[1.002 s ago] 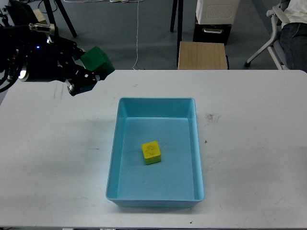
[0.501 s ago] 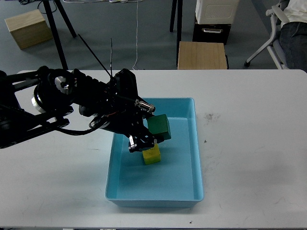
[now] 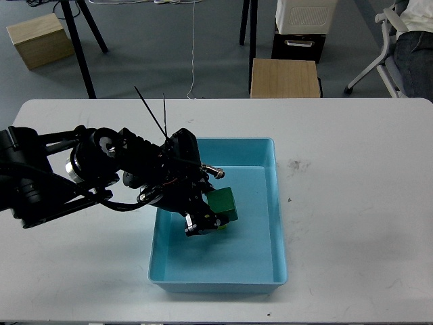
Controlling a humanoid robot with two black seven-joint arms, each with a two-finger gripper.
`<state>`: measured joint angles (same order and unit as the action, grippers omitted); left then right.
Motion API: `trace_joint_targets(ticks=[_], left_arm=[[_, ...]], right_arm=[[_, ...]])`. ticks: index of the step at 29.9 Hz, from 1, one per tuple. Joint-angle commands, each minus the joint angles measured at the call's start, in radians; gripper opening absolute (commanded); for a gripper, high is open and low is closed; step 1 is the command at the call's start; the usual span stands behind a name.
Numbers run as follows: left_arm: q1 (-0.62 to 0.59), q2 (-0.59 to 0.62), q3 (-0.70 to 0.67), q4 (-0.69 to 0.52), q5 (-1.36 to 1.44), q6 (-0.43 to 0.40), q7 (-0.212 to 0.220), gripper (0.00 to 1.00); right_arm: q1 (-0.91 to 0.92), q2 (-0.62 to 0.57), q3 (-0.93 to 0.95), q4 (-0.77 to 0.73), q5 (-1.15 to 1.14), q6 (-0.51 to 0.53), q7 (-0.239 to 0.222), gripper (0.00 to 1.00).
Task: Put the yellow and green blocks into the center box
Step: 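Lower the green cube into the tray beside the yellow cube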
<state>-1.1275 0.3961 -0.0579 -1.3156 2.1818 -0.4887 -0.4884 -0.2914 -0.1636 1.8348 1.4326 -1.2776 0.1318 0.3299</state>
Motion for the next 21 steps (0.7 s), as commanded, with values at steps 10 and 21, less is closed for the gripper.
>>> trace_joint_targets(ticks=[10,21], left_arm=[[0.008,0.0,0.003,0.058,0.0,0.0,0.0,0.58],[0.008,0.0,-0.002,0.064,0.0,0.0,0.0,0.74]], right_arm=[[0.0,0.003,-0.003,0.0,0.004,0.0,0.0,0.98],[0.001,0.004,-0.005,0.0,0.004,0.0,0.0,0.98]])
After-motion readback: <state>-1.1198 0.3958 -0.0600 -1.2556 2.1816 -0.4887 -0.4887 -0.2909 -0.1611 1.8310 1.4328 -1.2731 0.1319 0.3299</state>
